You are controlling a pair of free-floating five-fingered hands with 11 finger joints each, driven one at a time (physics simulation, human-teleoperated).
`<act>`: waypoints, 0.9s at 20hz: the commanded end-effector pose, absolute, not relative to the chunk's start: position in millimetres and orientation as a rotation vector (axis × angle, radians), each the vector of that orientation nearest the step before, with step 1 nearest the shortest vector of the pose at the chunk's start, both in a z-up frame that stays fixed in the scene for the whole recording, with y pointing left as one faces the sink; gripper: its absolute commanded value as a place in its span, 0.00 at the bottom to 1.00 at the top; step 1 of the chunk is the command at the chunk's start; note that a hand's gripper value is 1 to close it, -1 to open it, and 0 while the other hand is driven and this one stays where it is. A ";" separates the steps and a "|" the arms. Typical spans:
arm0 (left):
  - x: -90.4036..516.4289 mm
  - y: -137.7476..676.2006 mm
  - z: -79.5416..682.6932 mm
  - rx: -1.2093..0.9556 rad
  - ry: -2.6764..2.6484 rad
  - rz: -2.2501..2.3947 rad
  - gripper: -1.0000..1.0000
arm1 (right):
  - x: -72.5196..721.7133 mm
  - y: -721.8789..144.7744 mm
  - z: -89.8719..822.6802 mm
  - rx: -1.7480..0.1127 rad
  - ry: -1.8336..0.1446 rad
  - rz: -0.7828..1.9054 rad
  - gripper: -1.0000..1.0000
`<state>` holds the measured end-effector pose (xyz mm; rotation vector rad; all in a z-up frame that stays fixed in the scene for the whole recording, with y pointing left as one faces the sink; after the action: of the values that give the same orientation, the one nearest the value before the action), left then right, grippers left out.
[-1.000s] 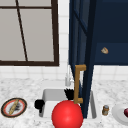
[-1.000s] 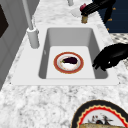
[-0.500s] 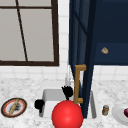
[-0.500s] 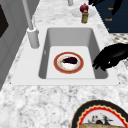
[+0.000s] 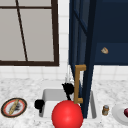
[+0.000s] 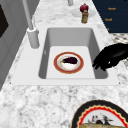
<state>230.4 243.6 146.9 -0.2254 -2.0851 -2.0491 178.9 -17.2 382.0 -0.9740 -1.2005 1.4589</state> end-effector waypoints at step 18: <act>230.4 243.6 146.9 -0.225 -2.085 -2.049 0.50 | 118.0 -116.7 442.8 -0.847 -1.179 1.446 0.00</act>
<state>230.4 243.6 146.9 -0.2254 -2.0851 -2.0491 118.9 -101.0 420.3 -0.8788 -1.1834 1.4621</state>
